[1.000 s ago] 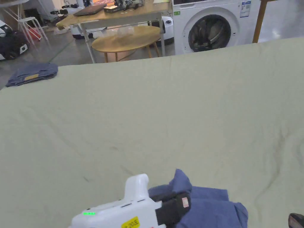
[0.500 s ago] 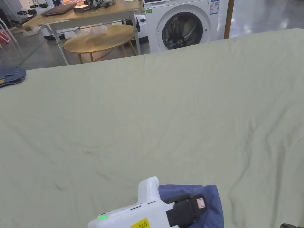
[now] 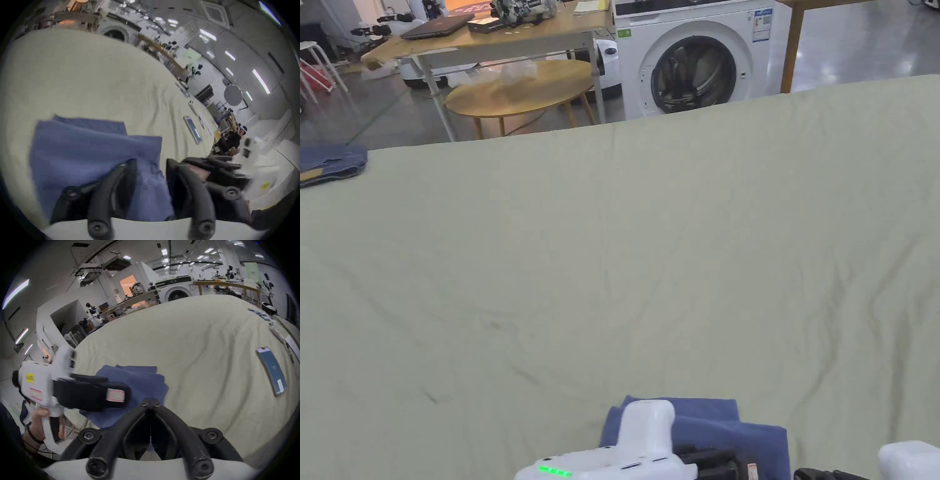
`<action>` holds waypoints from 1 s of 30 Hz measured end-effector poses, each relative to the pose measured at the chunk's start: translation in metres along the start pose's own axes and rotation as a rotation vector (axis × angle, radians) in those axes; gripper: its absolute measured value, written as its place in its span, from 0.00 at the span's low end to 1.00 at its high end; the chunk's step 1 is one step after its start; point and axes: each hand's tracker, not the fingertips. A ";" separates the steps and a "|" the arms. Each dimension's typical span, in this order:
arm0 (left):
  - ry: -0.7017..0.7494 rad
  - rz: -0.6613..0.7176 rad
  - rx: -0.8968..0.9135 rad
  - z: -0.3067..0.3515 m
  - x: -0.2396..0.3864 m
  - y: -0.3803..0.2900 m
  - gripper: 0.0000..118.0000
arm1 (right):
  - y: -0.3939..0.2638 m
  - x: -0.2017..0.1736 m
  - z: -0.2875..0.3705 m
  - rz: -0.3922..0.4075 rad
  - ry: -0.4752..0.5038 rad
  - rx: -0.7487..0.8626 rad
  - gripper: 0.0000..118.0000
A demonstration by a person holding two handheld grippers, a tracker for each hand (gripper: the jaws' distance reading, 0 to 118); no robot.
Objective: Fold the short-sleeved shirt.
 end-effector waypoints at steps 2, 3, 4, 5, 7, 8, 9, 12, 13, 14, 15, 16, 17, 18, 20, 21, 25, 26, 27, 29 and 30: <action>0.035 0.020 0.056 0.033 -0.012 0.000 0.47 | 0.005 -0.008 -0.016 0.022 0.039 -0.033 0.00; 0.049 0.035 0.076 0.047 -0.019 0.000 0.49 | 0.008 -0.013 -0.024 0.029 0.048 -0.063 0.00; 0.067 0.056 0.094 0.061 -0.027 0.000 0.51 | 0.010 -0.016 -0.033 0.027 0.034 -0.109 0.00; 0.106 0.079 0.103 0.073 -0.039 -0.001 0.51 | 0.011 -0.018 -0.044 0.019 0.003 -0.155 0.00; 0.193 0.128 0.100 0.088 -0.058 -0.001 0.51 | 0.007 -0.015 -0.067 0.021 -0.072 -0.258 0.00; 0.199 0.155 0.087 0.093 -0.069 -0.002 0.51 | 0.004 -0.012 -0.077 0.031 -0.079 -0.284 0.00; 0.205 0.187 0.092 0.095 -0.079 -0.004 0.51 | 0.004 -0.010 -0.078 0.023 -0.057 -0.249 0.00; 0.157 0.255 0.109 0.091 -0.095 -0.007 0.51 | 0.007 -0.008 -0.071 0.000 -0.048 -0.250 0.00; 0.122 0.272 0.102 0.085 -0.099 -0.008 0.51 | 0.006 -0.007 -0.071 -0.003 -0.044 -0.250 0.00; 0.082 0.289 0.091 0.077 -0.104 -0.008 0.51 | 0.005 -0.005 -0.072 -0.009 -0.040 -0.247 0.00; 0.055 0.305 0.079 0.066 -0.106 -0.007 0.51 | 0.004 -0.004 -0.072 -0.021 -0.036 -0.244 0.00; 0.037 0.313 0.059 0.056 -0.108 -0.007 0.51 | 0.004 -0.004 -0.070 -0.030 -0.032 -0.240 0.00; 0.010 0.332 0.030 0.045 -0.110 -0.009 0.51 | 0.004 -0.003 -0.069 -0.037 -0.028 -0.236 0.00; -0.008 0.362 -0.011 0.033 -0.111 -0.009 0.51 | 0.003 -0.003 -0.070 -0.043 -0.027 -0.235 0.00; -0.038 0.388 -0.028 0.019 -0.111 -0.014 0.45 | 0.001 -0.003 -0.070 -0.047 -0.027 -0.228 0.00; -0.024 0.381 -0.018 0.016 -0.108 -0.017 0.34 | 0.000 -0.003 -0.069 -0.049 -0.032 -0.223 0.00; -0.052 0.407 0.037 0.032 -0.114 -0.022 0.22 | 0.001 -0.004 -0.064 -0.056 -0.022 -0.209 0.00; -0.070 0.415 0.032 0.039 -0.117 -0.019 0.21 | 0.004 -0.003 -0.059 -0.072 0.006 -0.196 0.00; -0.063 0.415 0.033 0.052 -0.117 -0.015 0.21 | 0.006 -0.002 -0.052 -0.104 0.069 -0.165 0.00; -0.063 0.437 0.169 0.098 -0.119 -0.017 0.21 | 0.009 0.004 -0.039 -0.160 0.173 -0.115 0.00; -0.052 0.421 0.207 0.125 -0.125 -0.016 0.21 | 0.011 0.006 -0.034 -0.175 0.183 -0.095 0.00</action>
